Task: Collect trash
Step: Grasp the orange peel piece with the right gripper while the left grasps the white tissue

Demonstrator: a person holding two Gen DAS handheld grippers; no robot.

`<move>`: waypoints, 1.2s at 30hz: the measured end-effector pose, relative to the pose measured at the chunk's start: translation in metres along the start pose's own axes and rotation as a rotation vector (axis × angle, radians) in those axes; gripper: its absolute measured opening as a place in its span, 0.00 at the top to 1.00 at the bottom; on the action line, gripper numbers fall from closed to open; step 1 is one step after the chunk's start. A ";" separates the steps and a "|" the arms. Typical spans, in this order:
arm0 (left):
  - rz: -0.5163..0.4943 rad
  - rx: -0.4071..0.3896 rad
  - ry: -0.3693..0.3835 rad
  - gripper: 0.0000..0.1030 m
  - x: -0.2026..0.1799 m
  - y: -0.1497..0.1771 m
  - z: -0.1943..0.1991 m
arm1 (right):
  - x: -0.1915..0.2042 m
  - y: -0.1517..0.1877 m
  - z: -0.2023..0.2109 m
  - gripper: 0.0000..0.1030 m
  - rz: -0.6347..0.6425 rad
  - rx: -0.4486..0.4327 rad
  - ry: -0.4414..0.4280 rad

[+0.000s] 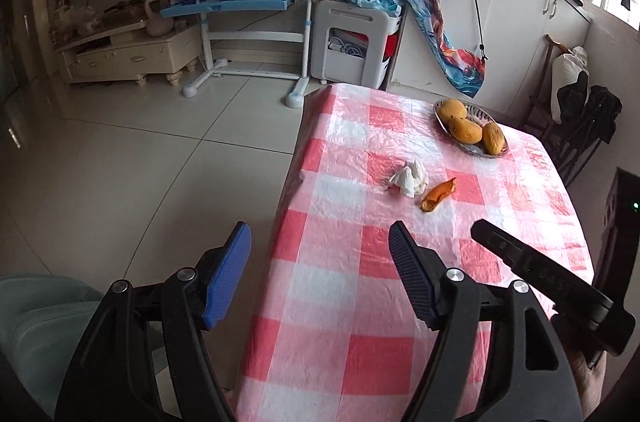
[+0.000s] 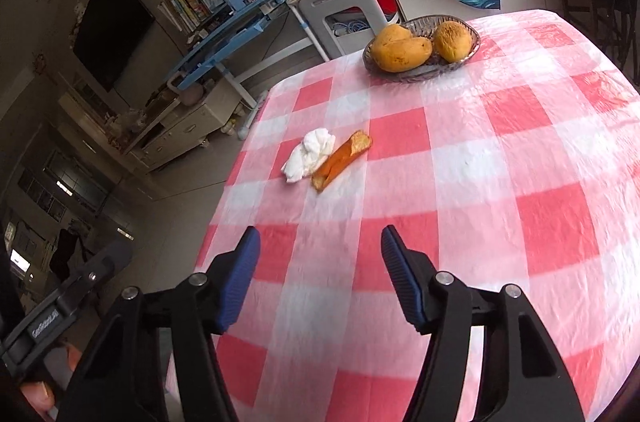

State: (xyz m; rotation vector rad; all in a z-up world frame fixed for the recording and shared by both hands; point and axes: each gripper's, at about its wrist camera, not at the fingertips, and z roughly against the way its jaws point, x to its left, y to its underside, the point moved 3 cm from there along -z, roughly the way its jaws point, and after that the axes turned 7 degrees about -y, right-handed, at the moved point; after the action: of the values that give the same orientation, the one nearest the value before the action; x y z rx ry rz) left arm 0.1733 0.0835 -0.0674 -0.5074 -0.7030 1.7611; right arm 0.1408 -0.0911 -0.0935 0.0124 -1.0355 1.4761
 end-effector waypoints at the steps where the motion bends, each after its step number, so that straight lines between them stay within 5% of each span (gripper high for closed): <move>1: 0.001 0.004 0.002 0.34 -0.001 -0.004 -0.005 | -0.001 -0.006 -0.009 0.45 -0.008 0.004 0.004; 11: -0.020 0.051 0.026 0.34 -0.025 -0.032 -0.060 | -0.002 -0.033 -0.065 0.57 0.088 0.093 0.132; 18: -0.065 0.101 0.034 0.34 -0.045 -0.038 -0.102 | -0.004 -0.034 -0.066 0.83 0.274 0.184 0.160; 26: -0.222 0.090 0.044 0.34 -0.099 -0.036 -0.126 | -0.040 -0.029 -0.025 0.84 0.377 0.251 0.202; 31: -0.259 0.112 0.023 0.34 -0.116 -0.033 -0.142 | -0.060 -0.028 -0.008 0.82 0.299 0.198 0.150; 36: -0.269 0.126 0.037 0.50 -0.127 -0.033 -0.149 | -0.057 -0.034 -0.015 0.80 0.288 0.171 0.130</move>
State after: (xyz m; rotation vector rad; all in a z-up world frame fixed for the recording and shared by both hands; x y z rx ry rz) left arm 0.3302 -0.0005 -0.1548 -0.3414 -0.6003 1.5284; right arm 0.1894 -0.1330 -0.1154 -0.1135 -0.8274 1.7998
